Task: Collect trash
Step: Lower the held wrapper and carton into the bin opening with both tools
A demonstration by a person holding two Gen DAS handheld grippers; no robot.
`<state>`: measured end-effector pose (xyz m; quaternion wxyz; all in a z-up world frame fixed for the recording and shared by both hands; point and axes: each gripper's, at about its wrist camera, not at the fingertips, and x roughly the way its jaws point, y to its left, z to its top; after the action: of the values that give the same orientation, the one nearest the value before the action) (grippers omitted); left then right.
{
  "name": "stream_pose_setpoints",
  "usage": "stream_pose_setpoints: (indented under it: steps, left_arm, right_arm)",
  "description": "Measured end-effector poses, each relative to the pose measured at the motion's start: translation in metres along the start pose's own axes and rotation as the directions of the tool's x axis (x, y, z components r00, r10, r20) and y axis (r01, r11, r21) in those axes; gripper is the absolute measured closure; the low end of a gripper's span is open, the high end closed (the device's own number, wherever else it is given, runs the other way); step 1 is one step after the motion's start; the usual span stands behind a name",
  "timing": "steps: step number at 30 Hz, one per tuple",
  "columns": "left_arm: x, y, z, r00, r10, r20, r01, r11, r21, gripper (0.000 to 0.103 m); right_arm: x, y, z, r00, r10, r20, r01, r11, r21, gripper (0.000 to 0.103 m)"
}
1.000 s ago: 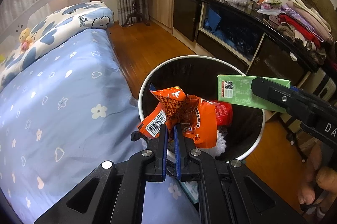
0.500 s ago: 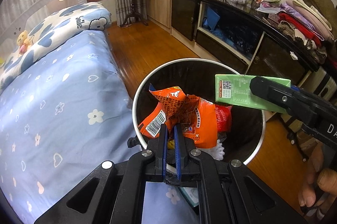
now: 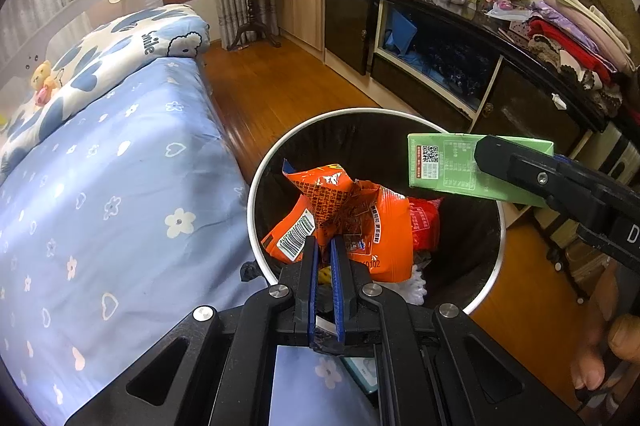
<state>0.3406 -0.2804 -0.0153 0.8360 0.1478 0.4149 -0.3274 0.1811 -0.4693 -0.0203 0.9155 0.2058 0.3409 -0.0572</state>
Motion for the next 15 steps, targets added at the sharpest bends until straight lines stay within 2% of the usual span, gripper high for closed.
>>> stream_pose_setpoints:
  steps: [15]
  left_arm:
    - [0.0044,-0.0038,0.0024,1.000,-0.001,-0.008,0.001,1.000,0.007,0.097]
  right_arm:
    - [0.0048,-0.0048,0.0013,1.000,0.008,-0.009,-0.008,1.000,0.006,0.052]
